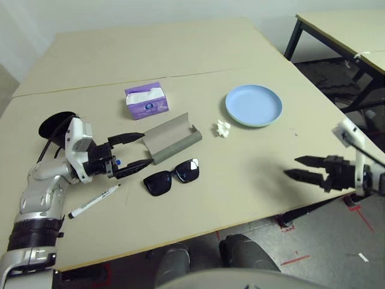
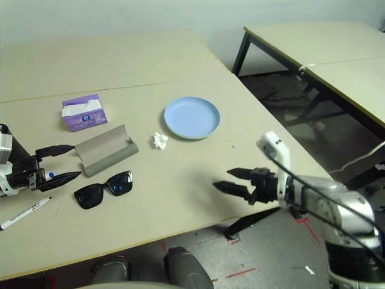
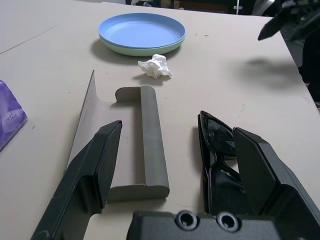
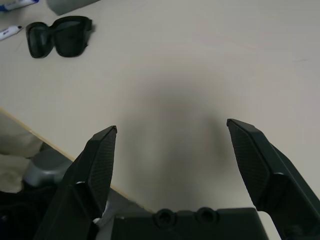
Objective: Organize and tidy the items on the table.
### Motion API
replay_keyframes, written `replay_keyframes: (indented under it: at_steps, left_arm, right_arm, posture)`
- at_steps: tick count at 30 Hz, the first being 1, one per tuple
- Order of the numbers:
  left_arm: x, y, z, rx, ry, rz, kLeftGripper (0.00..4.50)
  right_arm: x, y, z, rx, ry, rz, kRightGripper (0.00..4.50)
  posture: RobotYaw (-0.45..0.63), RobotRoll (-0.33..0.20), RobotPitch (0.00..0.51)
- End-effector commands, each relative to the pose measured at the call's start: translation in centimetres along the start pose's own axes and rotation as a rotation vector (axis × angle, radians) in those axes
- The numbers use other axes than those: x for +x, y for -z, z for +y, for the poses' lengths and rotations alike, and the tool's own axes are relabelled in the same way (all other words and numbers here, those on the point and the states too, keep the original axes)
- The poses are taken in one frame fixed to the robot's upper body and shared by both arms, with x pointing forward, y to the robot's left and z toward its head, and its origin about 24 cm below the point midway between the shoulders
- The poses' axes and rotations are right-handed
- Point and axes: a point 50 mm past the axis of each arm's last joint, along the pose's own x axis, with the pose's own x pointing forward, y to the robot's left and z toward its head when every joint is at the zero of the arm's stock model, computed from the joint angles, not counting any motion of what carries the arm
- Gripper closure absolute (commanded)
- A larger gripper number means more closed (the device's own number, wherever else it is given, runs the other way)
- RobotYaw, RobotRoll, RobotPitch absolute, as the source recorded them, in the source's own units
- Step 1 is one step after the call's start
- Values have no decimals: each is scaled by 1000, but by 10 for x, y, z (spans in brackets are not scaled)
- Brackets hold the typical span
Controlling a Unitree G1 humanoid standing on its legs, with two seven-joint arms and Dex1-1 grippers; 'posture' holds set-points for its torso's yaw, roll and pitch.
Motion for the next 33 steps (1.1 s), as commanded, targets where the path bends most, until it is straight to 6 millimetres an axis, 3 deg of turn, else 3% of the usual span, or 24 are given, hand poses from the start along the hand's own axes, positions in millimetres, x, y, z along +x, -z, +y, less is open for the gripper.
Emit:
replay_keyframes:
  at_steps: [1, 13, 26, 33]
  left_arm:
    - [-2, 3, 2, 6, -3, 5, 0]
    - [-10, -8, 25, 19, -106, -33, 0]
    - [-18, 1, -4, -18, 206, 85, 0]
    - [-23, 2, -6, -13, 224, 111, 0]
  right_arm:
    - [17, -5, 3, -83, 26, -59, 8]
    - [76, -42, -3, -258, 56, -276, 8]
    - [115, -53, -11, -234, 96, -347, 8]
    - [125, -55, -15, -228, 115, -349, 8]
  posture:
    - [-114, 0, 85]
    - [-99, 0, 72]
    - [-72, 0, 69]
    - [-70, 0, 68]
